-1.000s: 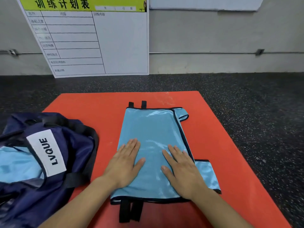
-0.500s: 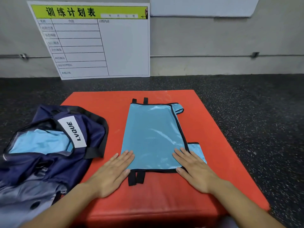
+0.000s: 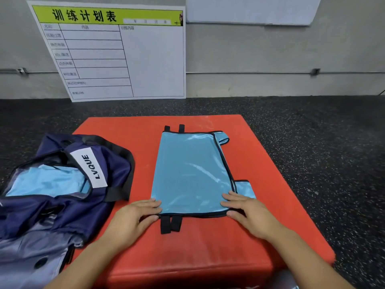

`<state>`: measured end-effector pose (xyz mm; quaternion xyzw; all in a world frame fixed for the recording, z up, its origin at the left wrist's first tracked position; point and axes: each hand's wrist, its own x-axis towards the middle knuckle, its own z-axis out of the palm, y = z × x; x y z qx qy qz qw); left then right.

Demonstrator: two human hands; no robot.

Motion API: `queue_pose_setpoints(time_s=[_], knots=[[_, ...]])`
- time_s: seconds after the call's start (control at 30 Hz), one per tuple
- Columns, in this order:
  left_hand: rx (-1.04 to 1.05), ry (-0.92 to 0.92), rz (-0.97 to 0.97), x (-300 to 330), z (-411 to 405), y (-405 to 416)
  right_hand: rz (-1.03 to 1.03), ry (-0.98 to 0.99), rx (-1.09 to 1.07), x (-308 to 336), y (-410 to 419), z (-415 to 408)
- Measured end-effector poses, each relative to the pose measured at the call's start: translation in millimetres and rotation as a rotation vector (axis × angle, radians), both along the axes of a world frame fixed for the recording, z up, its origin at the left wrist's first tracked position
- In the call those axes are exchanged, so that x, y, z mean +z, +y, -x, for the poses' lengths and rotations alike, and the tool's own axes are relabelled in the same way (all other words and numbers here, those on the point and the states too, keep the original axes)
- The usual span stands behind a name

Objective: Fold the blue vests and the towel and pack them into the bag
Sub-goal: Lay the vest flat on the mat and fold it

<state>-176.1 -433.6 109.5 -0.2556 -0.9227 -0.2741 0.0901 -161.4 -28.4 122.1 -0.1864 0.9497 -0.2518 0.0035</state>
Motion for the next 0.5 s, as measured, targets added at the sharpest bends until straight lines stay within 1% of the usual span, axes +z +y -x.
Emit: queue_pose_setpoints(time_s=[0.17,0.3,0.4,0.5], knots=[[-0.013,0.061,-0.023,2,8,-2,0.1,0.086,0.007,-1,6,10],[-0.043,0.066,-0.043,7,15,0,0.163,0.102,-0.005,-2,2,18],[-0.079,0.009,-0.053,14,26,1,0.117,0.16,0.028,-3,-4,27],[-0.141,-0.075,-0.009,25,34,2,0.041,0.102,0.086,8,-7,37]])
